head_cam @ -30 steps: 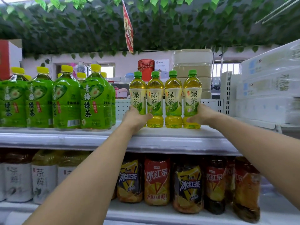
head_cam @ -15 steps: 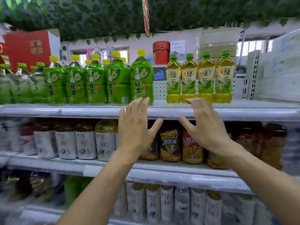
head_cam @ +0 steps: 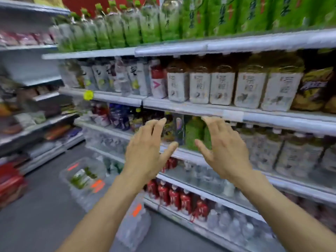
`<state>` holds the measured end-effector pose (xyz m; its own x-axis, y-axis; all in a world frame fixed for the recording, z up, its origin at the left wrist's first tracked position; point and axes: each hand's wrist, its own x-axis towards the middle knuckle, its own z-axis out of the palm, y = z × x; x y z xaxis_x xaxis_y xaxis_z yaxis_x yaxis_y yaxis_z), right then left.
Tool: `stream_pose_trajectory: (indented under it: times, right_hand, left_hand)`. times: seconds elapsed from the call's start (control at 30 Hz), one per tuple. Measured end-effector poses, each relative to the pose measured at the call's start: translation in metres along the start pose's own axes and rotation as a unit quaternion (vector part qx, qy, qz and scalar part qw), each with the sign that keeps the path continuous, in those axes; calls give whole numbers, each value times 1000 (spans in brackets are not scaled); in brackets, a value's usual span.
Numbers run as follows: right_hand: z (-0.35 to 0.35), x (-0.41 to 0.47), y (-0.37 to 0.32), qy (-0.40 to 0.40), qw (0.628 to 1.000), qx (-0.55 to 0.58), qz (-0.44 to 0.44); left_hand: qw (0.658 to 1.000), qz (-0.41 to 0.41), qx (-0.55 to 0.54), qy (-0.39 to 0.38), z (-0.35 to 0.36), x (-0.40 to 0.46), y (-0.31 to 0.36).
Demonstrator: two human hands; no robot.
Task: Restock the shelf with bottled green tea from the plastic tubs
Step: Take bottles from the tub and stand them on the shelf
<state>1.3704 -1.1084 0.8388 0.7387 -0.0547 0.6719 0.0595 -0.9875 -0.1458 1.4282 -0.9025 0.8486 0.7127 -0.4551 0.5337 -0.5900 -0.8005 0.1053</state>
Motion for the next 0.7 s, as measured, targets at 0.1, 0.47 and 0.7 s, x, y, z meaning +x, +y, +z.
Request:
stream_pose_trajectory:
  times: [0.1, 0.47, 0.7]
  right_hand:
    - [52, 14, -48, -62, 998, 15, -9]
    - [247, 114, -166, -196, 977, 43, -66]
    - [390, 201, -222, -288, 953, 83, -40]
  left_hand:
    - [997, -46, 25, -59, 8, -18, -68]
    - [978, -154, 73, -124, 61, -7, -296]
    - [946, -270, 37, -177, 104, 34, -456]
